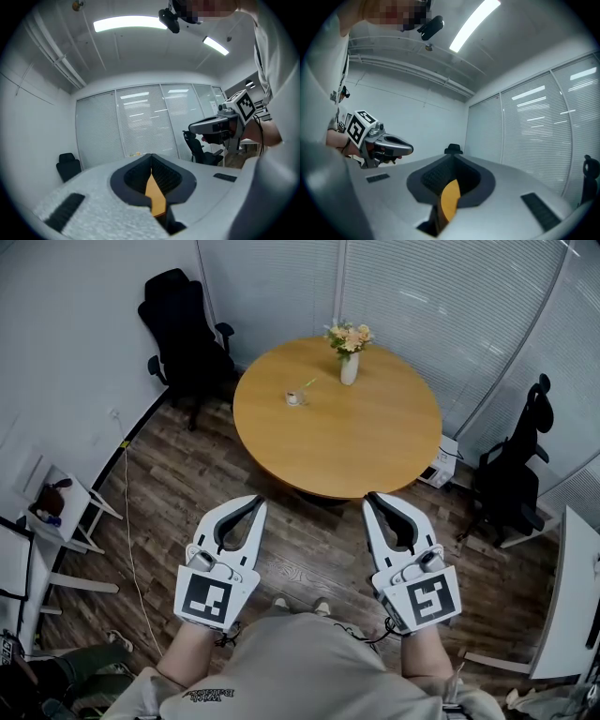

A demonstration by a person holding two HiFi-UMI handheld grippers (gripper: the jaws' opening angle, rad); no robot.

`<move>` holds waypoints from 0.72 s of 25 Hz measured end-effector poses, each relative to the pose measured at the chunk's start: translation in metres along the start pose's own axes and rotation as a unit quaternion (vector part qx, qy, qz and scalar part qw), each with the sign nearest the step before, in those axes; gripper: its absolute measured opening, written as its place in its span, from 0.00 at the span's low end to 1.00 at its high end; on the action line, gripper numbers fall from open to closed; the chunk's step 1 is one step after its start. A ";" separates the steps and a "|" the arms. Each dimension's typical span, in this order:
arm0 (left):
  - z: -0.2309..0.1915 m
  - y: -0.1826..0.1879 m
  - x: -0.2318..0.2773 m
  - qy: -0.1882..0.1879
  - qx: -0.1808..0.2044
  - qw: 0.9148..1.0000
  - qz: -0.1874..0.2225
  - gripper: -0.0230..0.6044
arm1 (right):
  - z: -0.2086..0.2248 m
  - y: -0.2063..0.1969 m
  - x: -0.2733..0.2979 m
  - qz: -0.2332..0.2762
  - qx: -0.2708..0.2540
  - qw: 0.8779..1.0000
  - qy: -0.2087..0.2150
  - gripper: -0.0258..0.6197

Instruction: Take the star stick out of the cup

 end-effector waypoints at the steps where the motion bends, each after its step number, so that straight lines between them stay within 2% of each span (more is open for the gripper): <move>1: 0.002 0.000 0.001 0.001 0.000 1.000 -0.001 0.07 | 0.002 0.000 -0.001 0.004 0.001 1.000 0.002 0.10; 18: 0.051 0.003 0.031 0.030 0.009 0.999 -0.008 0.07 | 0.046 -0.016 -0.014 0.015 0.012 0.999 0.041 0.10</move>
Point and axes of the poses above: the fingertips, and each gripper's own axes: x forward along the fingers, z to its right, y out of its top, the point moved 10 cm from there along -x, backward along the fingers, and after that the axes turned 4 degrees about z, right-handed, at the moved point
